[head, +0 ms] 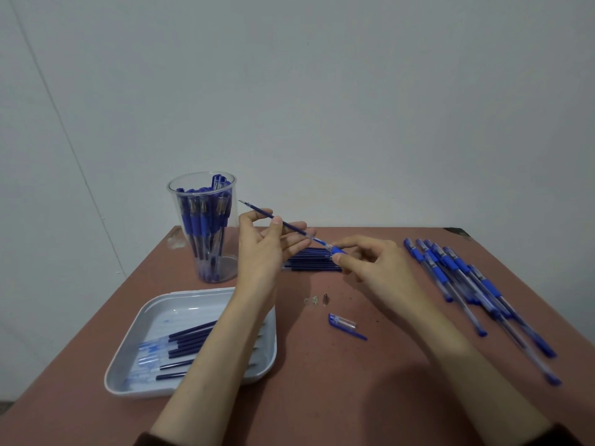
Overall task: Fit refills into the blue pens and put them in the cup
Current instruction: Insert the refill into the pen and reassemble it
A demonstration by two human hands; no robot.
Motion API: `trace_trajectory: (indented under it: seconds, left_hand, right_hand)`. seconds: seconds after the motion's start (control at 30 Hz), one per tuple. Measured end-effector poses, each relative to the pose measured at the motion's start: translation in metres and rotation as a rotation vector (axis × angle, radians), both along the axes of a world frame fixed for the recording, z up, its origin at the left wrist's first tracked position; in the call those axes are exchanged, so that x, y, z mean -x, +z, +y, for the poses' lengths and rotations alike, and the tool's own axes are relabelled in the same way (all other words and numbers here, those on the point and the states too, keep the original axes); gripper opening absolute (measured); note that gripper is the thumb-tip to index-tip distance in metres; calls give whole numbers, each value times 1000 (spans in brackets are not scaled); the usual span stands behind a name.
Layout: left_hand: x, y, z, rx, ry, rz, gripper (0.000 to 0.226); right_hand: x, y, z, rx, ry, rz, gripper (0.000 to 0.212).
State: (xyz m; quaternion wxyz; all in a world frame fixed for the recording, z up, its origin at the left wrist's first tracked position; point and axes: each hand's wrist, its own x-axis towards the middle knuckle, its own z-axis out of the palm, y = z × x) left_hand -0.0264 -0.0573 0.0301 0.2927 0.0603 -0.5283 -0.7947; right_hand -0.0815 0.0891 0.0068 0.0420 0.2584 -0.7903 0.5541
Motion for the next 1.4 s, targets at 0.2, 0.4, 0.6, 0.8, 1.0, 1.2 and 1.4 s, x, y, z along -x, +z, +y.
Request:
trace_trajectory:
  seconds: [0.2,0.4,0.6,0.8,1.0,1.2,1.4]
  left_hand:
    - [-1,-2,3,10,-33,-18,6]
    - [1,-8,8,220,-108,-163,6]
    - [1,-10,6,374,-182,-192,14]
    - [-3,-13,-5,1113,-178,-407,23]
    - [-7,-16,-3,1339,-343,-455,26]
    - [-2,-18,-2,1187,-210,-381,13]
    - [-7,0,-13,217,-124,-149,14]
  right_hand:
    - [0,0,1,2,8,-8,13]
    - [-1,0,0,22,24,-27,14]
    - [-6,4,0,158,80,-187,11]
    - [-6,11,4,357,86,-354,12]
    - [-4,11,5,393,86,-368,14]
    - [-7,12,4,358,83,-347,12]
    - [-8,10,2,190,61,-194,11]
